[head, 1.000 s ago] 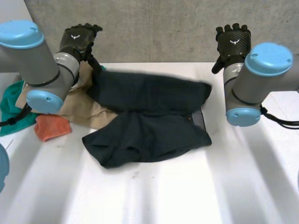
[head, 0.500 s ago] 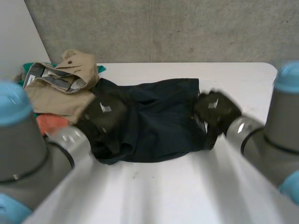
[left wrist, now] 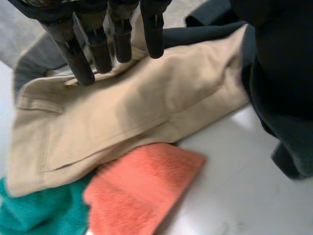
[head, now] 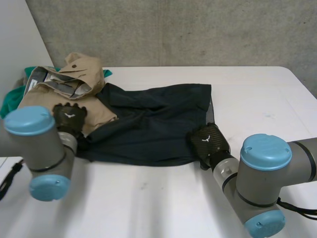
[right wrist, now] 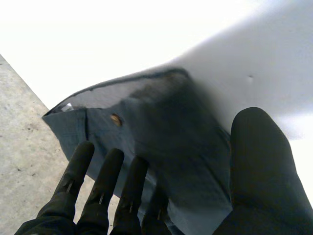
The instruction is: Fold the laundry.
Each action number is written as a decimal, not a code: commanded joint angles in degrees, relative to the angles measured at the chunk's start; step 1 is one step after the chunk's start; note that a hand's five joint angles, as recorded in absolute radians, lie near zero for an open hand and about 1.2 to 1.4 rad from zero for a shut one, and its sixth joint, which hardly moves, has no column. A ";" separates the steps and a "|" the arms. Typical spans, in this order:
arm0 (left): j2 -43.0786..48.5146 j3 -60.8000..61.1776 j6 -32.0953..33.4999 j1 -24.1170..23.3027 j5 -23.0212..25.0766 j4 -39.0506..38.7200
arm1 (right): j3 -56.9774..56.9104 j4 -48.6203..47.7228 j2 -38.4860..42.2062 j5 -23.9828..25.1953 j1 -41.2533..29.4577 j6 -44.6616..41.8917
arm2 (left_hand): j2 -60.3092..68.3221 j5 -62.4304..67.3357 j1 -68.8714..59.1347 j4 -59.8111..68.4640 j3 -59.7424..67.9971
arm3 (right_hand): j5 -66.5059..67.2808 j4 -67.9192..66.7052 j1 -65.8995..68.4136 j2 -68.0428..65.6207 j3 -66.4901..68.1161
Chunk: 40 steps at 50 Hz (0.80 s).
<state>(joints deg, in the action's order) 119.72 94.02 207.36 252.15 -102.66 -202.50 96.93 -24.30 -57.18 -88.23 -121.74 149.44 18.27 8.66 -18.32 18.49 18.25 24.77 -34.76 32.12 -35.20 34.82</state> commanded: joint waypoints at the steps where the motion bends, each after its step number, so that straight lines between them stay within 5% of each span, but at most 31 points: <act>1: -7.30 6.87 -2.92 1.07 7.11 0.62 | 0.11 -1.54 0.05 -0.72 0.01 -0.99 | -8.27 -8.66 8.32 -8.49 -8.25 | 18.25 -18.27 20.90 -17.83 18.20; 7: -11.86 12.84 -3.55 1.42 12.54 0.27 | 0.90 -1.80 -1.62 -0.81 -0.08 -0.91 | -4.57 -4.96 4.62 -4.79 -4.56 | 45.19 -45.20 47.84 -44.76 45.14; 13: -14.77 18.30 1.62 2.64 24.85 0.88 | 1.07 -1.28 -3.55 0.42 -0.08 -0.91 | 14.08 13.69 -14.03 13.86 14.09 | 45.23 -45.24 47.88 -44.80 45.18; 20: -14.60 19.89 6.99 5.63 31.46 4.30 | 0.72 2.93 -4.26 -0.19 0.89 -0.99 | 31.30 30.90 -31.24 31.08 31.31 | 45.23 -45.24 47.88 -44.80 45.18; 40: -7.39 14.88 10.60 6.16 29.35 8.61 | -0.16 5.75 -4.35 -1.07 2.56 -0.99 | 12.46 12.07 -12.41 12.24 12.47 | 45.23 -45.24 47.88 -44.80 45.18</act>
<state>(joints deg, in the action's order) 111.47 109.70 216.12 258.43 -73.00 -195.97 97.23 -19.32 -61.46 -89.33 -119.53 148.48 28.21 18.69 -28.09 27.71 28.24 57.82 -68.22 61.85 -66.47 67.56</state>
